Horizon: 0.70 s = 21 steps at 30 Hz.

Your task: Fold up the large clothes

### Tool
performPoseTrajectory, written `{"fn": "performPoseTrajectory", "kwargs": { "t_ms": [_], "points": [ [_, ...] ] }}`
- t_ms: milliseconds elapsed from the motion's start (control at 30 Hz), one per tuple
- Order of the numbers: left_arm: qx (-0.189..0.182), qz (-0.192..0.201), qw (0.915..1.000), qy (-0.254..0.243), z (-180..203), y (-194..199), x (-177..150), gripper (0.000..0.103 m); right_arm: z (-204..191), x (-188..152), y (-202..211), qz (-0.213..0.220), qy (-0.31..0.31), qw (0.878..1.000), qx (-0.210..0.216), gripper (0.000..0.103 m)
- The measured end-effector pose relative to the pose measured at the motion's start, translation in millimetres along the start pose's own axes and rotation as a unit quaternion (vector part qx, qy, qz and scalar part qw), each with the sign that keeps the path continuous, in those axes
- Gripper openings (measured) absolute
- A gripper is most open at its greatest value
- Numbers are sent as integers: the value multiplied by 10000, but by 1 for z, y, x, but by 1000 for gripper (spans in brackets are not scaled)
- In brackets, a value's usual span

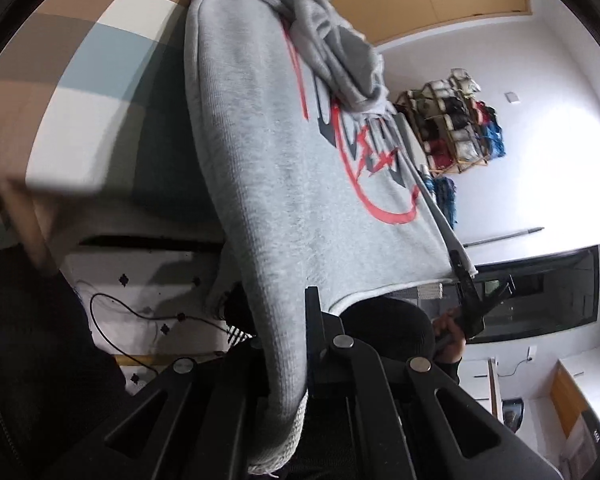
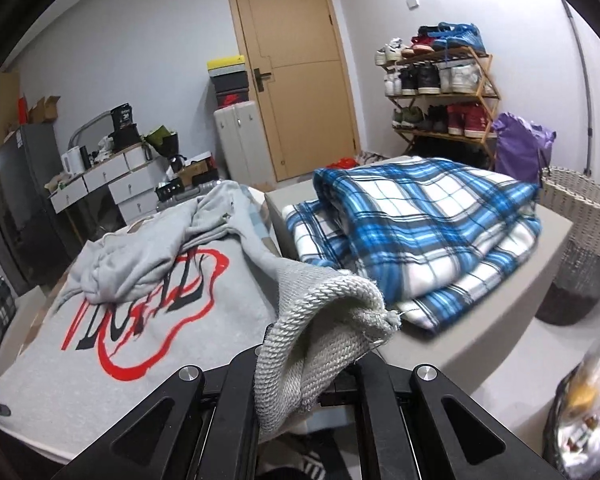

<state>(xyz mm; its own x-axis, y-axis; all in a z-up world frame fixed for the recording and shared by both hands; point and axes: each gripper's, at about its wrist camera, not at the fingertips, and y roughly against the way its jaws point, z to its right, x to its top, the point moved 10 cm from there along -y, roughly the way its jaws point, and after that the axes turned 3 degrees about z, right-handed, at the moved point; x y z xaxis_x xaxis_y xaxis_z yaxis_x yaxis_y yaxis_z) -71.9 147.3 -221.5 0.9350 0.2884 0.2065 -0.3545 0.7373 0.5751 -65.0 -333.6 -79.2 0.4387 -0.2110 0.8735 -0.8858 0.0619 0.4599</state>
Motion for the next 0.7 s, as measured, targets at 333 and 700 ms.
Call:
{"fn": "performPoseTrajectory", "kwargs": {
  "t_ms": [333,700],
  "points": [
    [-488,-23,9988,-79,40,25,35,0,-15,24,36,-31,462,9986,269,3],
    [-579,340,9960,586,73,41,226,0,-99,163,-77,-872,611,9923,635,4]
  ]
}}
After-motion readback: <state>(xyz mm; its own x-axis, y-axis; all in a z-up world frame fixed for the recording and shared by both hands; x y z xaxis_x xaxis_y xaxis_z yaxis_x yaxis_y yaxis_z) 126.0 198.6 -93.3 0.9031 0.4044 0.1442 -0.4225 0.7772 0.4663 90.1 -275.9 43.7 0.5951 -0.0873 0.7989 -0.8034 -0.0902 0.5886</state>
